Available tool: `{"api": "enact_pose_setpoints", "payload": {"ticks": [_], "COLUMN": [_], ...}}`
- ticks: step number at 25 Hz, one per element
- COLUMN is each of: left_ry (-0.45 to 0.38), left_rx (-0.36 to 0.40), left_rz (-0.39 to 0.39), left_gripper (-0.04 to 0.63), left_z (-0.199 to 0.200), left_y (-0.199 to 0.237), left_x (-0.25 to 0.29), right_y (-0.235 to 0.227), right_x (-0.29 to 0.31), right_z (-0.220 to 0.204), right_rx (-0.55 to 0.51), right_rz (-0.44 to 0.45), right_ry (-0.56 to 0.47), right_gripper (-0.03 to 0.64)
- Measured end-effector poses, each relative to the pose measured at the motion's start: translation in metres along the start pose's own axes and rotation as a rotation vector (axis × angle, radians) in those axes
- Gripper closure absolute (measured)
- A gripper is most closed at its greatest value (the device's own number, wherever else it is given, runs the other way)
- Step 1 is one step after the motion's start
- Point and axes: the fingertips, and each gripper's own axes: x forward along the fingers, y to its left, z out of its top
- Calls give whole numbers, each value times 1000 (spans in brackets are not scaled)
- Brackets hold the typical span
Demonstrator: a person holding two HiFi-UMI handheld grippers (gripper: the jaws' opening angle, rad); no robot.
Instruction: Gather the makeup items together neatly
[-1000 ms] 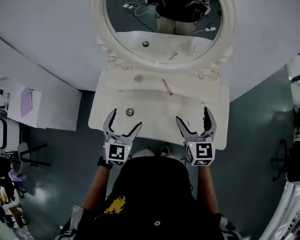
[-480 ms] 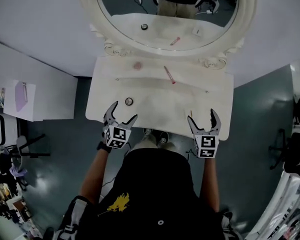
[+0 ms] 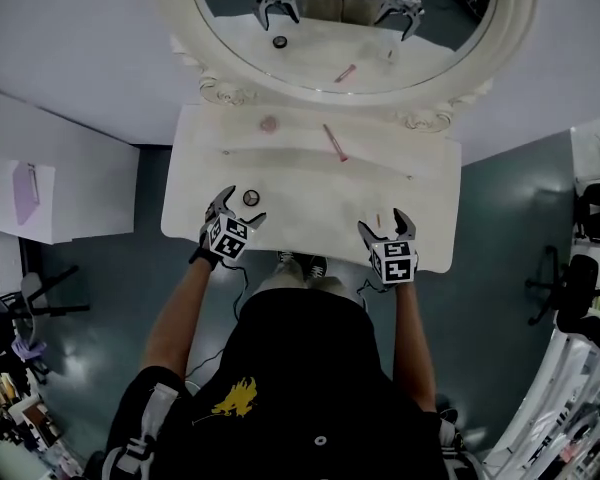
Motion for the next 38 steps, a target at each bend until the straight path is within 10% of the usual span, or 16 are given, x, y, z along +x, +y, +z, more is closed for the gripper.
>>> {"api": "enact_pose_setpoints", "payload": {"ticks": [16,38], "left_ry": [140,16], "left_rx": [-83,319], "left_rz": [-71,-261], "left_gripper": [296,373], "left_z": [-50,54], "left_y": [9,-44], "left_x": [63,87], "right_y": [38,19], "right_x": [20,8], "right_z": [-13,-24], "right_rx": [-8,86], "right_rz": [69,4], "right_ry": [86,81], "right_gripper": [210,210]}}
